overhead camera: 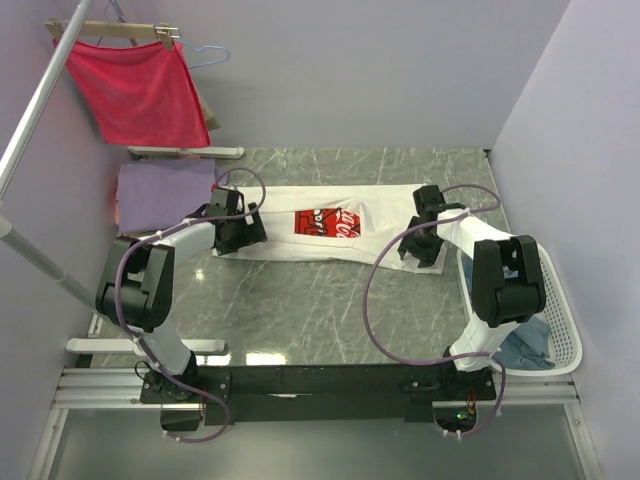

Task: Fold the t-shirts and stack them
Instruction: Fold the other side of the tshirt into a rectangle

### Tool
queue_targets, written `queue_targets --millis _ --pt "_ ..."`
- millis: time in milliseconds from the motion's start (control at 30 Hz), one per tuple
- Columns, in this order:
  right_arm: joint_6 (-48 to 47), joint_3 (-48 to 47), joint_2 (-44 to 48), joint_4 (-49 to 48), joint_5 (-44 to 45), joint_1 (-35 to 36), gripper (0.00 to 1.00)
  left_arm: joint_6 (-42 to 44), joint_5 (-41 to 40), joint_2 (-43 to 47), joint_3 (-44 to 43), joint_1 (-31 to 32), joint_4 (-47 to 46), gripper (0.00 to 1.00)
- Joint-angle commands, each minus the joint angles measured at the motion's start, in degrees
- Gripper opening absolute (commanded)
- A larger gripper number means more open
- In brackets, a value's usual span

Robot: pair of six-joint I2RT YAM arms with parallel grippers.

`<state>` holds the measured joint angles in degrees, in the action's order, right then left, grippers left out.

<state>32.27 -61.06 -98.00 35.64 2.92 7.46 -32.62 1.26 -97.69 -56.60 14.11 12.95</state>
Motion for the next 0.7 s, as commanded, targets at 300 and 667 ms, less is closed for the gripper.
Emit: queue_targets --millis 300,667 --pt "0.6 -0.3 -2.4 -4.5 -0.2 -0.3 0.55 0.5 0.2 -1.4 -2.6 0.3 -0.6 0.99" --pt "-0.1 0.1 -2.5 -5.8 0.0 -0.3 0.34 0.5 -0.1 -1.8 -3.0 0.3 -0.1 1.0"
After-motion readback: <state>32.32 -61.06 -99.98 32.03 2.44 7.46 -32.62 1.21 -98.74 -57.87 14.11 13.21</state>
